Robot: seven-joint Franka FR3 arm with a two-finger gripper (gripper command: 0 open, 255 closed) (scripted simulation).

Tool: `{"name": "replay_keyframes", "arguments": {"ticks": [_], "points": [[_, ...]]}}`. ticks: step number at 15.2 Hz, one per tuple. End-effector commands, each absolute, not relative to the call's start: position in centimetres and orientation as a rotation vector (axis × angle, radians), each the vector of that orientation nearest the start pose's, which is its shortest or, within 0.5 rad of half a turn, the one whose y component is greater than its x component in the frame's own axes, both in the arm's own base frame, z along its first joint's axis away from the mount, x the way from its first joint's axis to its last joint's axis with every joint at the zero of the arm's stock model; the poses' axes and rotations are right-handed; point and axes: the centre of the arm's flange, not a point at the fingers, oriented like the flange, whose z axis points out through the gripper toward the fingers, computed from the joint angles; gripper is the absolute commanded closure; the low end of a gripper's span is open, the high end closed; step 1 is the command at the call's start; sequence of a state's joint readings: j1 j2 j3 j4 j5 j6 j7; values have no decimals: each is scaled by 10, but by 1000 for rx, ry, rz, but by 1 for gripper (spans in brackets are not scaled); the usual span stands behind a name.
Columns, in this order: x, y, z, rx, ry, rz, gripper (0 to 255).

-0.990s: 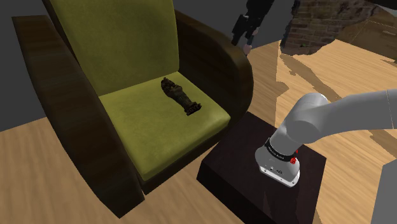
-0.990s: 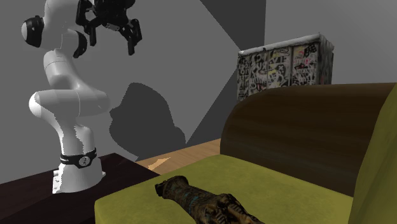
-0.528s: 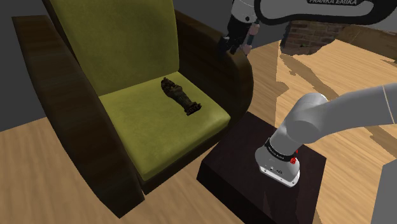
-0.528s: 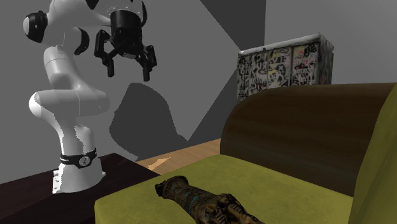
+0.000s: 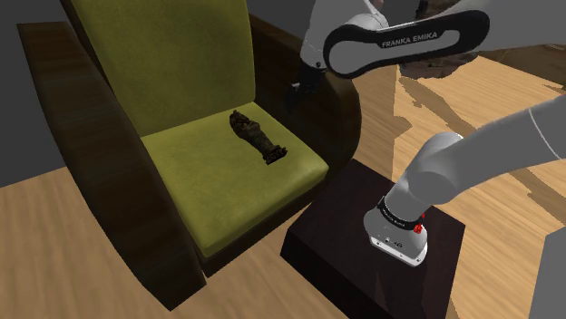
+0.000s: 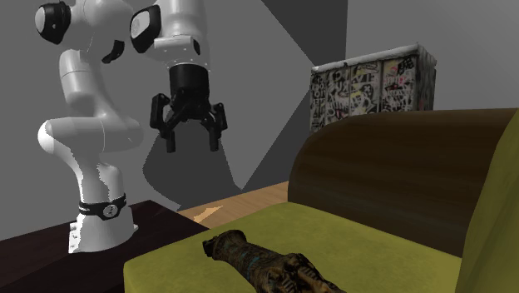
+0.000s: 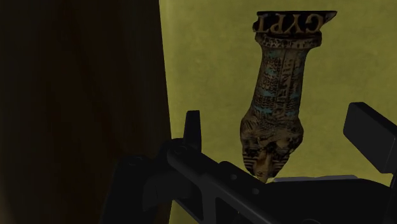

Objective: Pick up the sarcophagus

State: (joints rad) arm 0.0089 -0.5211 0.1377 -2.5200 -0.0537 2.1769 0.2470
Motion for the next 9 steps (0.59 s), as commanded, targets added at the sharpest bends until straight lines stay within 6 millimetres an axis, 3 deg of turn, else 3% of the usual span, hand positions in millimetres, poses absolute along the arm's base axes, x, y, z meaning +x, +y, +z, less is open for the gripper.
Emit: {"name": "replay_keyframes", "arguments": {"ticks": [1,9], "points": [[408,69,451,-3203,145,-308,0],[453,93,358,-3204,176,-295,0]]}}
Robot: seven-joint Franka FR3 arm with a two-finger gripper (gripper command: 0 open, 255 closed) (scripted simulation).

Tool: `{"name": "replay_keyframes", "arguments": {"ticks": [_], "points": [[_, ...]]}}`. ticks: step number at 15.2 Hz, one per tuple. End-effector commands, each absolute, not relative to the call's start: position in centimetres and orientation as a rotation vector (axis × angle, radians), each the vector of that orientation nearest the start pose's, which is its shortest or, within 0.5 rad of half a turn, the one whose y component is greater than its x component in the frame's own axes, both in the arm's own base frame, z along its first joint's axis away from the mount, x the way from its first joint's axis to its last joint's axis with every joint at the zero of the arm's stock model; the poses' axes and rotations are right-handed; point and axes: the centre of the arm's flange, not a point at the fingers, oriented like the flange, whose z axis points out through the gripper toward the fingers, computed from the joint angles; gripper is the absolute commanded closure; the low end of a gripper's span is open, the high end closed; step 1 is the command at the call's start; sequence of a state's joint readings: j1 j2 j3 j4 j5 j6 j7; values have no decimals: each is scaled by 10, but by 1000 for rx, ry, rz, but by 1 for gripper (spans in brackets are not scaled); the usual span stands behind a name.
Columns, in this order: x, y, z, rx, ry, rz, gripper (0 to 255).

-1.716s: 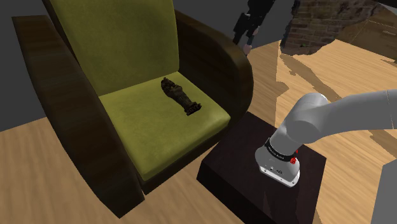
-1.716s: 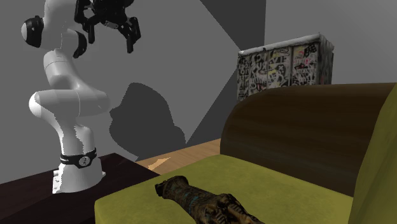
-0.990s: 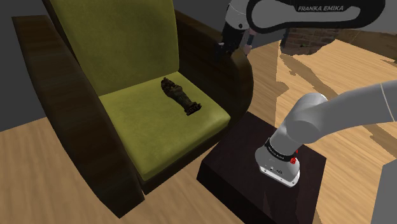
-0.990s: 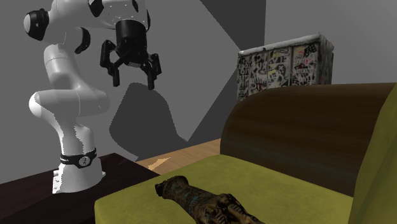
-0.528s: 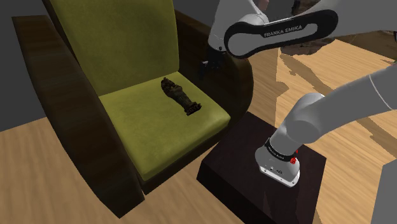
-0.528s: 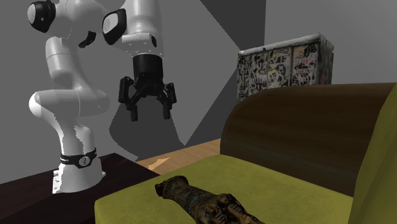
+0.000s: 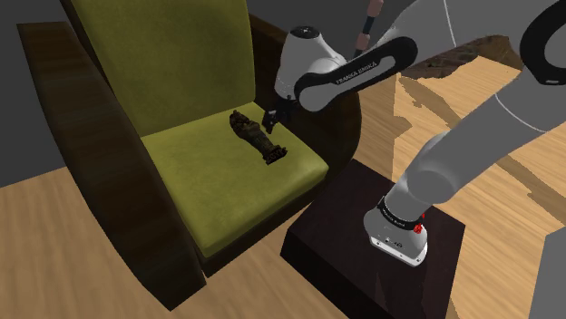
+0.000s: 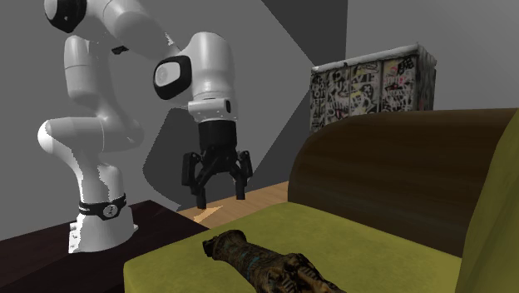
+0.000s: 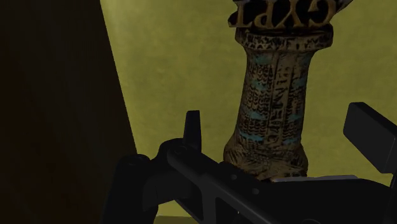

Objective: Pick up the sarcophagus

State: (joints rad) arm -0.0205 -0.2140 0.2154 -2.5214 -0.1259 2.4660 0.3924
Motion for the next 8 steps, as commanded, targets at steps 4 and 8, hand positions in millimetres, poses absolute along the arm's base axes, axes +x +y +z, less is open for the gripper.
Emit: {"name": "replay_keyframes", "arguments": {"ticks": [4,8], "points": [[475,104,311,-3204,191,-288,0],[482,108,286,-3205,196,-285,0]]}}
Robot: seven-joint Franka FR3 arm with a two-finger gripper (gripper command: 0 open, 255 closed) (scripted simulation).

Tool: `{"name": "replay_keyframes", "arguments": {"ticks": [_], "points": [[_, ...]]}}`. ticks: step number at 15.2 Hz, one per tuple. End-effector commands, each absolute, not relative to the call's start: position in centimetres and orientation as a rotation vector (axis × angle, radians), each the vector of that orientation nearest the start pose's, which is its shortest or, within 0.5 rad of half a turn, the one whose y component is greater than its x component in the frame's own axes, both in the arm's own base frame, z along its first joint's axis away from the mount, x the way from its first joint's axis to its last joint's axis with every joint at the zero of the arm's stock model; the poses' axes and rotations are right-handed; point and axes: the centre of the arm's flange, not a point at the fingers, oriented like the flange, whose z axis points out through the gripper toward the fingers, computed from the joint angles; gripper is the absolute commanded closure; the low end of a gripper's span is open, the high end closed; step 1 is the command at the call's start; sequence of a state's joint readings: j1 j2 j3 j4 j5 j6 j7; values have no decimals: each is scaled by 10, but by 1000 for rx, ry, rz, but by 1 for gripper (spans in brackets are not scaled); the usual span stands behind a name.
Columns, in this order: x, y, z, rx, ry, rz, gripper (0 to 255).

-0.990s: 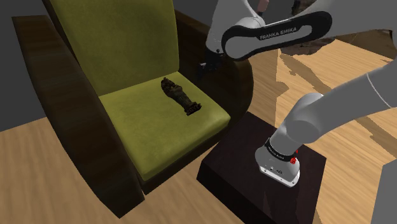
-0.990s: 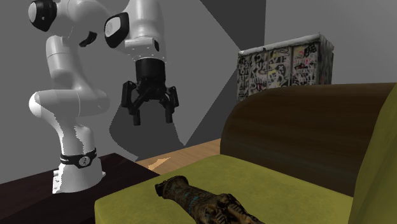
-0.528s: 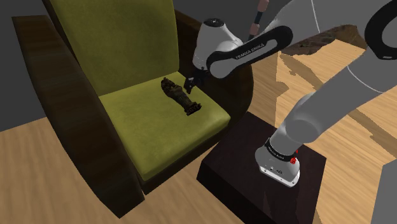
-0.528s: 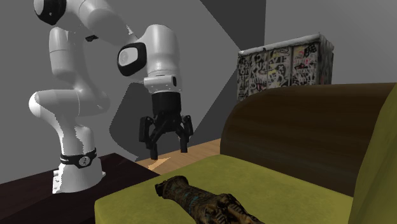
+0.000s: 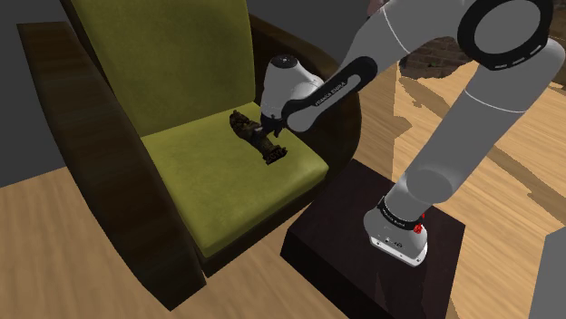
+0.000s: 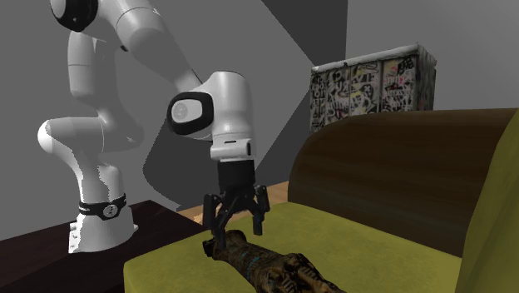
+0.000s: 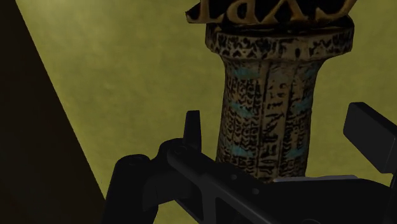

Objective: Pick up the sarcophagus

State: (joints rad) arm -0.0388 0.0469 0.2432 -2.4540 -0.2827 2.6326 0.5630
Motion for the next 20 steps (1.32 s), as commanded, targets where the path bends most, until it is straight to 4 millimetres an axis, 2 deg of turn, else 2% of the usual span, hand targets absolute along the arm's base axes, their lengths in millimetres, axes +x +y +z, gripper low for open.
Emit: {"name": "replay_keyframes", "arguments": {"ticks": [1,5,7,8,17,20], "points": [[482,108,281,-3205,196,-285,0],[482,108,257,-3205,196,-285,0],[482,108,257,-3204,196,-285,0],[482,108,256,-3204,196,-285,255],[482,108,257,-3205,196,-285,255],[482,108,272,-3205,196,-285,255]]}}
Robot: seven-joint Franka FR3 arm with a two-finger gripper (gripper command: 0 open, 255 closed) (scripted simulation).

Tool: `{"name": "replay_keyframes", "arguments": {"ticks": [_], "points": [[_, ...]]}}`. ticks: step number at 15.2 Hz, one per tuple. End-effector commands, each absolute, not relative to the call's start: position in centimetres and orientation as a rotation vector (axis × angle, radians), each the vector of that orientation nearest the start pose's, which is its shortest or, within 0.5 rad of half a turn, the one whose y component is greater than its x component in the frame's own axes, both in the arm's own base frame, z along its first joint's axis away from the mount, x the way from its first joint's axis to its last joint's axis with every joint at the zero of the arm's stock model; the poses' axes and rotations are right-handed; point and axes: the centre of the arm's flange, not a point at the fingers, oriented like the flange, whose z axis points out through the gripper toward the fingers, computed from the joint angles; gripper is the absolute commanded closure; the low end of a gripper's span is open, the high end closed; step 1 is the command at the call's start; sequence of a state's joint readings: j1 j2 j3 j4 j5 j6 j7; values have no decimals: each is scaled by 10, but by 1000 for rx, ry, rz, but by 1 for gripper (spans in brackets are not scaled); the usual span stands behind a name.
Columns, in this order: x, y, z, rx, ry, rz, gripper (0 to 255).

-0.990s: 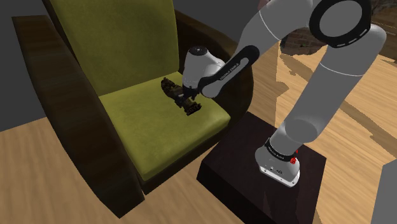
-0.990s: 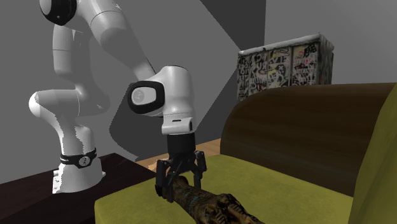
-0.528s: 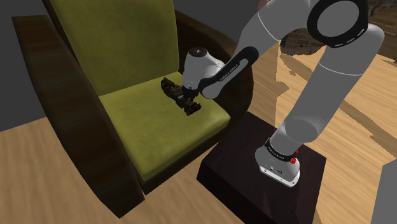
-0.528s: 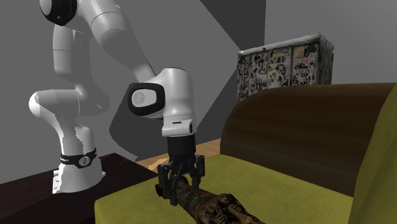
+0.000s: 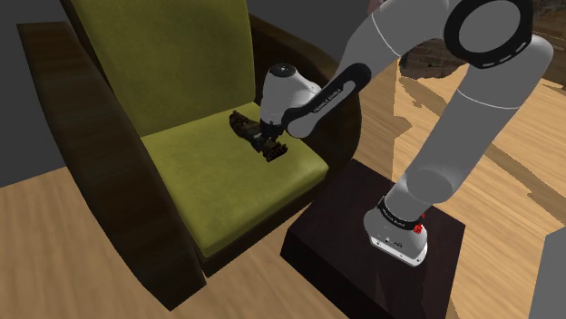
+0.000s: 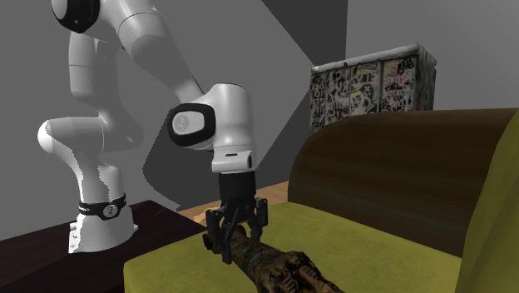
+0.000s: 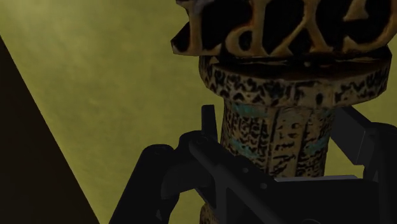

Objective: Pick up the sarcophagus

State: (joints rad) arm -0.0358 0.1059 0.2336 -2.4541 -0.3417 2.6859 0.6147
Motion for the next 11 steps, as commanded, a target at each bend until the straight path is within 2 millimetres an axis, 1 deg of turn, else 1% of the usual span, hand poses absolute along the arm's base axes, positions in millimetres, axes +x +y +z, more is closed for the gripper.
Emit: {"name": "replay_keyframes", "arguments": {"ticks": [1,11], "points": [[482,108,278,-3205,196,-285,255],[482,108,330,-3205,196,-285,255]]}}
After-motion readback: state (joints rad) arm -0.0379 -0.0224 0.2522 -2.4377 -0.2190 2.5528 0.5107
